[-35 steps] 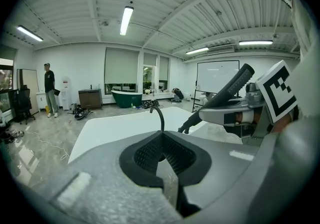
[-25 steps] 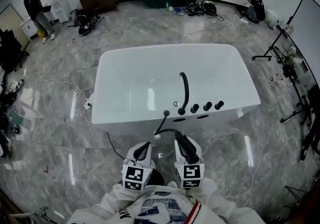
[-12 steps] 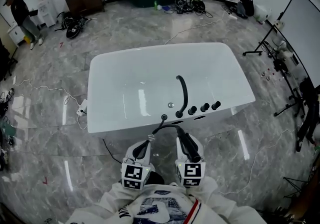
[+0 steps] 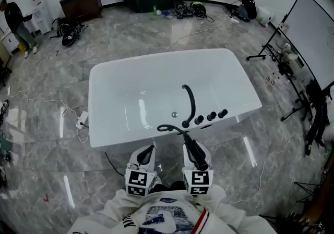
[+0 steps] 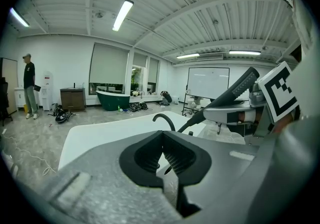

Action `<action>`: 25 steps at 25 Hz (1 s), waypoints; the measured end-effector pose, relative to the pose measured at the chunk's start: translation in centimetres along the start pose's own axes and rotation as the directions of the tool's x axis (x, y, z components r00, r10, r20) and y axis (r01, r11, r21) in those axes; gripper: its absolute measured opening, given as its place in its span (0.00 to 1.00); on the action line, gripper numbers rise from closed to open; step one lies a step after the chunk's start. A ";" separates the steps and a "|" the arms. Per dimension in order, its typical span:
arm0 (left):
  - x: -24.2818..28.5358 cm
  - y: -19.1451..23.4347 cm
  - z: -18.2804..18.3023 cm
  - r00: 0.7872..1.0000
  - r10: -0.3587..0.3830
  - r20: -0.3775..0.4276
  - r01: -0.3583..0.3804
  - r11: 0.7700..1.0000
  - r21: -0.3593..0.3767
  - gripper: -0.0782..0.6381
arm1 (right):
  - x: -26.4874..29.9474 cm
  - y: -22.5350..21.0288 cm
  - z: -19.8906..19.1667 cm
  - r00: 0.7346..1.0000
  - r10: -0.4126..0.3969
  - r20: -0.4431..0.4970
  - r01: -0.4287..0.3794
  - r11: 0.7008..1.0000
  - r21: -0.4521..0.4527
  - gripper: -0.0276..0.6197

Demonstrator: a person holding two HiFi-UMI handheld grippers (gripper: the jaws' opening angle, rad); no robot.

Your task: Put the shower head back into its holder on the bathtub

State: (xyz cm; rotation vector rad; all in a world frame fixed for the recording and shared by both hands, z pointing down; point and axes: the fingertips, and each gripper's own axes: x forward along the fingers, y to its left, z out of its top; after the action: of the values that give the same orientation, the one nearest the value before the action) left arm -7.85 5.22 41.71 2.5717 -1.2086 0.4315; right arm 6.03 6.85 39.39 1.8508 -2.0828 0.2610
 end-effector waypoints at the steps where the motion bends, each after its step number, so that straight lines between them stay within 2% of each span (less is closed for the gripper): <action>1: 0.0 0.2 0.1 1.000 -0.001 0.002 0.001 1.000 -0.001 0.11 | 0.1 0.0 0.1 1.000 -0.004 -0.001 0.004 1.000 0.000 0.25; 14: 2.2 1.3 0.0 1.000 -0.015 -0.007 0.015 1.000 -0.012 0.11 | 1.9 -0.8 -0.9 0.999 -0.021 -0.042 0.021 1.000 0.007 0.25; 25: 4.9 1.2 0.4 0.999 -0.013 -0.037 0.012 1.000 -0.010 0.11 | 4.0 -1.7 -1.3 0.997 0.021 -0.071 -0.020 1.000 0.021 0.25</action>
State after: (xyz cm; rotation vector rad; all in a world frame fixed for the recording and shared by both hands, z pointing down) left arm -5.74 0.93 43.34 2.5499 -1.1785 0.4679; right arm 7.53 3.39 41.97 1.8055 -2.0596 0.3488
